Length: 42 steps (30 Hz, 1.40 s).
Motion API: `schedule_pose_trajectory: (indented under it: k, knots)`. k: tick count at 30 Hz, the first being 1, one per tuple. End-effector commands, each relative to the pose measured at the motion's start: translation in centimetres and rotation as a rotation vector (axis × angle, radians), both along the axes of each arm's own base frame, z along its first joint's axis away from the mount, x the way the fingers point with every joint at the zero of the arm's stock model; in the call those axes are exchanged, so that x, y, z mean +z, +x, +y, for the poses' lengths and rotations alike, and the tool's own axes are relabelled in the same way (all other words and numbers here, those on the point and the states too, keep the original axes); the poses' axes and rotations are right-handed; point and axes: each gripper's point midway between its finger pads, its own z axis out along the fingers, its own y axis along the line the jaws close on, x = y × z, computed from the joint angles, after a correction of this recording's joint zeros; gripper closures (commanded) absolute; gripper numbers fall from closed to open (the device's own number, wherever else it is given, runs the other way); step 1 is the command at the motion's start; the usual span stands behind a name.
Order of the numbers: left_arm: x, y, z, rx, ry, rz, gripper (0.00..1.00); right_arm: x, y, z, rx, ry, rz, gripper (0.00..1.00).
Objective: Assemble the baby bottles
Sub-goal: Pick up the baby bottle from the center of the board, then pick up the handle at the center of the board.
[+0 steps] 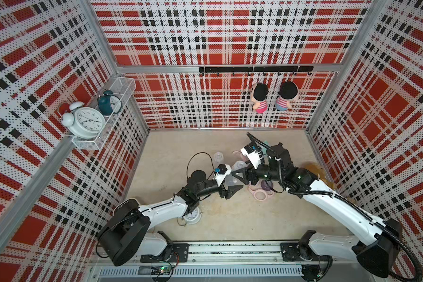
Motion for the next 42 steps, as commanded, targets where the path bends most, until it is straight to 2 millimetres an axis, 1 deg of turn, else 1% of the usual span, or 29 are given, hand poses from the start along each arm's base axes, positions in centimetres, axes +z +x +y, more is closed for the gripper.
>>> schedule_pose_trajectory:
  k: [1, 2, 3, 5, 7, 9, 13, 15, 17, 20, 23, 25, 32, 36, 40, 42]
  knots:
    - [1.3, 0.2, -0.2, -0.013, -0.035, -0.015, 0.47, 2.3, -0.3, 0.0, 0.015, 0.048, -0.059, 0.23]
    - [1.3, 0.4, -0.1, -0.007, -0.037, -0.011, 0.54, 1.9, 0.0, -0.3, -0.010, 0.036, -0.057, 0.18]
    - [1.4, 0.5, 0.1, -0.003, -0.040, -0.012, 0.63, 1.6, 0.2, -0.6, -0.032, 0.025, -0.056, 0.16]
    - [1.5, 0.6, 0.5, 0.010, -0.046, -0.011, 0.74, 1.0, 0.4, -1.4, -0.074, 0.002, -0.052, 0.14]
    - [1.6, 0.8, 0.9, 0.022, -0.052, -0.013, 0.78, 0.3, 0.9, -2.4, -0.138, -0.025, -0.042, 0.13]
    - [1.7, 0.9, 1.4, 0.036, -0.056, -0.013, 0.85, -0.5, 1.3, -3.7, -0.214, -0.057, -0.028, 0.12]
    - [1.7, 1.0, 2.3, 0.061, -0.062, -0.014, 0.93, -2.9, 1.9, -6.8, -0.369, -0.128, 0.007, 0.12]
    - [1.8, 1.0, 2.6, 0.068, -0.066, -0.015, 0.93, -4.4, 2.1, -8.3, -0.440, -0.170, 0.029, 0.12]
    - [1.9, 0.9, 2.8, 0.077, -0.067, -0.019, 0.93, -6.3, 2.2, -9.7, -0.508, -0.221, 0.055, 0.14]
    - [2.0, 0.8, 2.9, 0.079, -0.072, -0.021, 0.92, -9.4, 2.0, -11.2, -0.574, -0.284, 0.107, 0.15]
    - [2.0, 0.5, 2.7, 0.075, -0.071, -0.020, 0.91, -12.1, 1.8, -11.4, -0.587, -0.281, 0.158, 0.16]
    - [2.0, 0.4, 2.5, 0.071, -0.071, -0.020, 0.90, -13.4, 1.8, -11.4, -0.586, -0.260, 0.187, 0.16]
    - [2.0, -0.1, 2.2, 0.059, -0.071, -0.017, 0.90, -18.2, 2.5, -13.7, -0.665, -0.279, 0.261, 0.15]
    - [2.1, -0.1, 2.3, 0.064, -0.071, -0.017, 0.90, -20.1, 2.5, -13.8, -0.660, -0.305, 0.281, 0.15]
    - [2.2, -0.1, 2.3, 0.066, -0.070, -0.021, 0.90, -22.1, 2.0, -12.6, -0.591, -0.328, 0.347, 0.19]
    - [2.2, -0.1, 2.3, 0.067, -0.068, -0.022, 0.90, -22.6, 1.6, -11.7, -0.542, -0.316, 0.379, 0.21]
